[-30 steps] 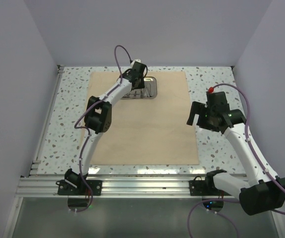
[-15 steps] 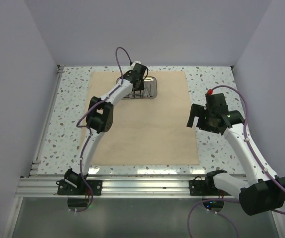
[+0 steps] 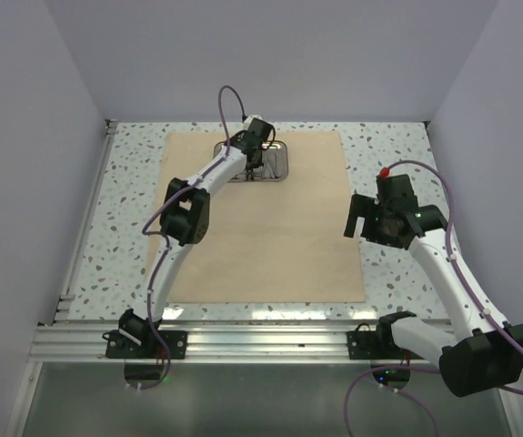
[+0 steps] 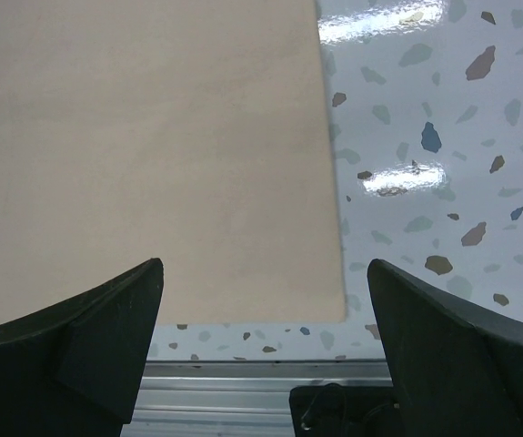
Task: Open and lay out the surgical kit
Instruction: Pick up the medical item from the container, then place the medical item in the surgical kit.
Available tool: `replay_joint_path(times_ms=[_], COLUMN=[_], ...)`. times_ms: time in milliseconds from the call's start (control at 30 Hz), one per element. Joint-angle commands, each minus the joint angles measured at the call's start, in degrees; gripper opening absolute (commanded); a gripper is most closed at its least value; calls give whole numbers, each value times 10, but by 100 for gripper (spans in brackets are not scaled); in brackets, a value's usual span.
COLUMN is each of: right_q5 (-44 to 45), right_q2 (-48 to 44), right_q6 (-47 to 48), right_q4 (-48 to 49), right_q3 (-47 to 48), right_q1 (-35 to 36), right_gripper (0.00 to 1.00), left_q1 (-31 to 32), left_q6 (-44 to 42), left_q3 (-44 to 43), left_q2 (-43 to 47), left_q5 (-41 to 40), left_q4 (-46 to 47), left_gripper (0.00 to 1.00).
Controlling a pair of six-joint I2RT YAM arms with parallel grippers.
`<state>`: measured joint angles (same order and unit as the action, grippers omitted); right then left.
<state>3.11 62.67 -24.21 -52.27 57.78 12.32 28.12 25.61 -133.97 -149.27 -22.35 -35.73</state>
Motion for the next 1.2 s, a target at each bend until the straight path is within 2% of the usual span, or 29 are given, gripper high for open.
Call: replay_joint_path(times_ms=[0,100,333,433,633,733,767,833,867,967,1167], right_q5=[7,6,-2,-3,-5,-7,-10,-14,-14,-18,-29], right_q2=[-20,-29,-47,-48,-48,-47,-44,-41,-37,-29,-12], right_q6=[11,10,9,9,9,8,8,7,7,9,12], right_q4=[9,9,4,0,-4,2,3,9,10,21,32], right_q3=[-9,-16,-14,-1,26,26,25,23,23,20,24], right_q1=[-3,-2,-3,-2,-2,-2,-3,-2,-3,-2,-3], right_gripper=[99,98,98,98,98,98,99,98,99,98,99], left_q1=[5,5,1,-3,-7,0,5,12,20,34,36], left_q6=[-16,-16,-30,-27,-17,7,25,44,63,89,88], left_q3=[32,35,-17,-15,61,158,234,314,386,509,695], left_q2=[-14,-13,13,56,206,288,314,384,406,483,609], left_q5=[0,9,58,62,65,69,71,81,82,80,94], left_q4=[-67,-68,-43,-20,20,32,52,76,95,111,108], left_gripper=[11,0,0,0,0,0,0,0,0,0,0])
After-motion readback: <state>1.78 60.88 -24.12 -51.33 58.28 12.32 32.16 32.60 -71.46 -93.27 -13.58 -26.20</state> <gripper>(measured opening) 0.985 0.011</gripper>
